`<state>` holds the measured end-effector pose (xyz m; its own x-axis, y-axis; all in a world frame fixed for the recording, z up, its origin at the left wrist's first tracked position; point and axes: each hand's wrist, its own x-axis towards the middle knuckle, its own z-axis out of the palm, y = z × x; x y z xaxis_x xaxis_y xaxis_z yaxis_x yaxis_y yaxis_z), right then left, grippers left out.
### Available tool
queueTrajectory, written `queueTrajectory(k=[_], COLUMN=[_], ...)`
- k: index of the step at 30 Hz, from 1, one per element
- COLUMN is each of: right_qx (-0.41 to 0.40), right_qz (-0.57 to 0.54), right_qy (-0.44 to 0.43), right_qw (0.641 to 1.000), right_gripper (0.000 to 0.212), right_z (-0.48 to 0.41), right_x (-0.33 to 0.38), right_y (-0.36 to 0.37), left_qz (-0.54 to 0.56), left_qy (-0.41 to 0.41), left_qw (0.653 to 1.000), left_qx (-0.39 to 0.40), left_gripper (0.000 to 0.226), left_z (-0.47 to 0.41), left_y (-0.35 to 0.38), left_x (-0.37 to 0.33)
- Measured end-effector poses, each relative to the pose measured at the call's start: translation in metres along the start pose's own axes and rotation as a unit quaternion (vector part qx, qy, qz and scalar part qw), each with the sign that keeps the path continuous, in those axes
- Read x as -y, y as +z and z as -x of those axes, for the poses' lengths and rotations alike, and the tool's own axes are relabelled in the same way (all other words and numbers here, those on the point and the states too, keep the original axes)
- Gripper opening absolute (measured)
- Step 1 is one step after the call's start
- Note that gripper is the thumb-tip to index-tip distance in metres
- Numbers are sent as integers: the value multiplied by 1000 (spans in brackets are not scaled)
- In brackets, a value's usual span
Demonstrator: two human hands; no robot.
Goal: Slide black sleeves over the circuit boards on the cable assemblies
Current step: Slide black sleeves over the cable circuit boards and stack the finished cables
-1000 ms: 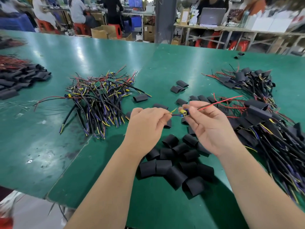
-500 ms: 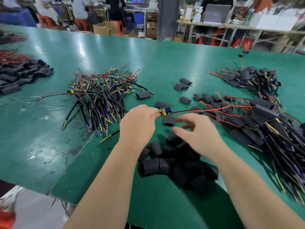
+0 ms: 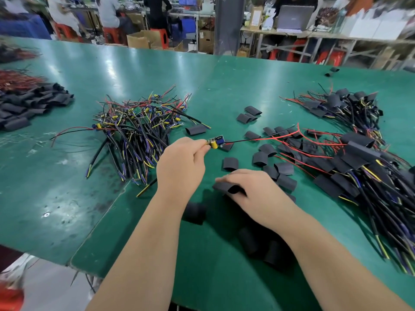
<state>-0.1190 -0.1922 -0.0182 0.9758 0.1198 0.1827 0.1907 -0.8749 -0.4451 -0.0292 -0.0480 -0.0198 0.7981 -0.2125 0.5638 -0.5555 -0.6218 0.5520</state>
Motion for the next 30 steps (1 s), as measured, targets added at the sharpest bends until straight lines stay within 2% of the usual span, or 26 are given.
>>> queueTrajectory(k=[4, 8, 13, 15, 20, 27, 30], right_qx=[-78, -132, -58, -52, -65, -68, -129], right_qz=[66, 35, 42, 52, 10, 0, -40], right_qy=[54, 112, 135, 137, 107, 54, 85], right_qw=[993, 984, 988, 988, 992, 996, 987], right_gripper=[10, 14, 40, 40, 20, 38, 45], right_z=[-3, -2, 4, 3, 1, 5, 3], right_x=[-19, -33, -41, -39, -33, -28, -27], right_y=[-6, -16, -21, -19, -11, -8, -11], left_qz=[13, 19, 28, 31, 31, 35, 38], left_qy=[11, 17, 26, 28, 32, 29, 24], left_qw=[1000, 1000, 999, 999, 999, 999, 999], left_qx=[-8, -14, -18, -17, -19, -26, -29], left_gripper=[19, 16, 14, 14, 14, 13, 13], left_z=[-1, -1, 0, 0, 0, 0, 0], left_y=[0, 0, 1, 2, 2, 2, 2], left_x=[2, 2, 3, 3, 4, 5, 4])
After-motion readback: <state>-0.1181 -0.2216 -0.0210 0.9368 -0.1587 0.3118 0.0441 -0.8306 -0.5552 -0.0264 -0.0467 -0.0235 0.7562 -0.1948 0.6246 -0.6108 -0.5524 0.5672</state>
